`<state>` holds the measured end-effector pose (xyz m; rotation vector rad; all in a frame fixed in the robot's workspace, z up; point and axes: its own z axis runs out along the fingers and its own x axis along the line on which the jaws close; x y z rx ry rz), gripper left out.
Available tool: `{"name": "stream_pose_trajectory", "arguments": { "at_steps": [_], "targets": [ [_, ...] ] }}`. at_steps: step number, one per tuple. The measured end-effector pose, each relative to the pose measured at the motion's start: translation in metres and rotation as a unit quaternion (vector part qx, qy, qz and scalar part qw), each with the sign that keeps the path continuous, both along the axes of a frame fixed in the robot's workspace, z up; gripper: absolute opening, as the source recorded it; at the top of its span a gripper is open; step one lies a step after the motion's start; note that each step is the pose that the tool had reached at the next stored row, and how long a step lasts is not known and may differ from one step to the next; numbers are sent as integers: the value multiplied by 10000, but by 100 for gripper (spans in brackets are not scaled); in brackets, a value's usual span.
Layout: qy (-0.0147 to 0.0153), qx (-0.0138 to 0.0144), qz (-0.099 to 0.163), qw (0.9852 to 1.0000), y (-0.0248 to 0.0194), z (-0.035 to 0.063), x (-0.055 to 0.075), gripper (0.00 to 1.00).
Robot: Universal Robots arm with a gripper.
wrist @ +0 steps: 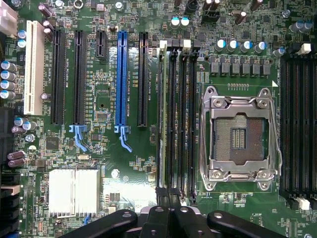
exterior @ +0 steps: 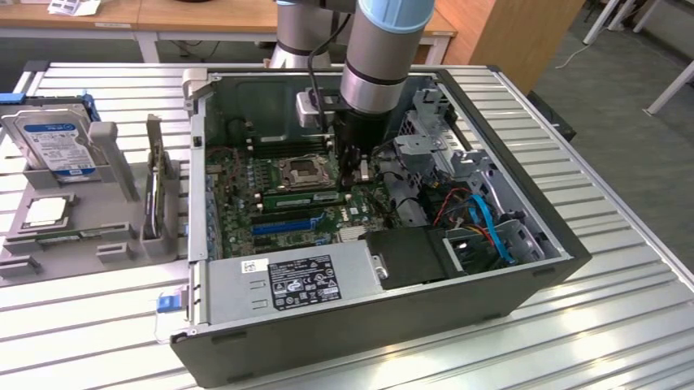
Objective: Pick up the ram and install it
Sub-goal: 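Press down the ram until it locks into place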
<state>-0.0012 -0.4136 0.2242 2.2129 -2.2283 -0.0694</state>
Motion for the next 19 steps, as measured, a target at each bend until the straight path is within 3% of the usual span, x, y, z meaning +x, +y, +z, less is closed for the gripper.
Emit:
{"name": "stream_pose_trajectory", "arguments": {
  "at_steps": [15, 19],
  "targets": [
    [0, 0, 0, 10000, 0, -9, 0, 10],
    [0, 1, -1, 10000, 0, 28, 0, 10]
  ]
}}
